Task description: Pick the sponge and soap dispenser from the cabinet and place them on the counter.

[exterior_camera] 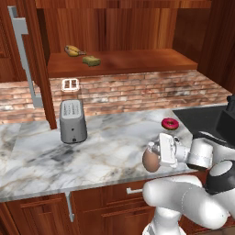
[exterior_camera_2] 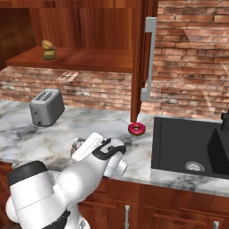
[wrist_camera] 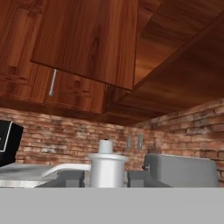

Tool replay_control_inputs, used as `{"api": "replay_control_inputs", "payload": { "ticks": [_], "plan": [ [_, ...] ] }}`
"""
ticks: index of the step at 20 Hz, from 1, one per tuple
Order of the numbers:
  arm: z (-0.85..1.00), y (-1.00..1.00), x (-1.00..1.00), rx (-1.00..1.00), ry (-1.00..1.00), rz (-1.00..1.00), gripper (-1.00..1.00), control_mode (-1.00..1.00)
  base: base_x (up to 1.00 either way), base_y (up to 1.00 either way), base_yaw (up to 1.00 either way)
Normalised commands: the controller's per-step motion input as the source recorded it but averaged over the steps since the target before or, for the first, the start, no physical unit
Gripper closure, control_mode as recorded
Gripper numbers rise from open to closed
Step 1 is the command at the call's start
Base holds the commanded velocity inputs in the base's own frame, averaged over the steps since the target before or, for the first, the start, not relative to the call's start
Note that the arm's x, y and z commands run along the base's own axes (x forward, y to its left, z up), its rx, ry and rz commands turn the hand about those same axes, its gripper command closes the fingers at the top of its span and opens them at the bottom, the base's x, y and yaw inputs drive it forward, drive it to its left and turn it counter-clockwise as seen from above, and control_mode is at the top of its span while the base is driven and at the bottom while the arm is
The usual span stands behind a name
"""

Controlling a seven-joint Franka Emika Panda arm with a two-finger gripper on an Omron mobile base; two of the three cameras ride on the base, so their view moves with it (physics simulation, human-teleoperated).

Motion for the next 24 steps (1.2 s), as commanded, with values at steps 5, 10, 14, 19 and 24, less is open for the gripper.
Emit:
{"api": "replay_control_inputs", "payload": {
  "ticks": [5,10,14,19,24],
  "plan": [
    [-0.11,0.0,0.32,0.0,0.0,0.02,1.0,-1.0,0.0,0.0,0.0],
    [-0.21,0.0,0.23,0.0,0.0,0.02,1.0,-1.0,0.0,0.0,0.0],
    [-0.28,0.0,0.1,0.0,0.0,0.02,1.0,-1.0,0.0,0.0,0.0],
    [-0.33,0.0,0.04,0.0,0.0,0.01,1.0,-1.0,0.0,0.0,0.0],
    [-0.29,0.0,0.01,0.0,0.0,0.01,1.0,-1.0,0.0,0.0,0.0]
  ]
}}
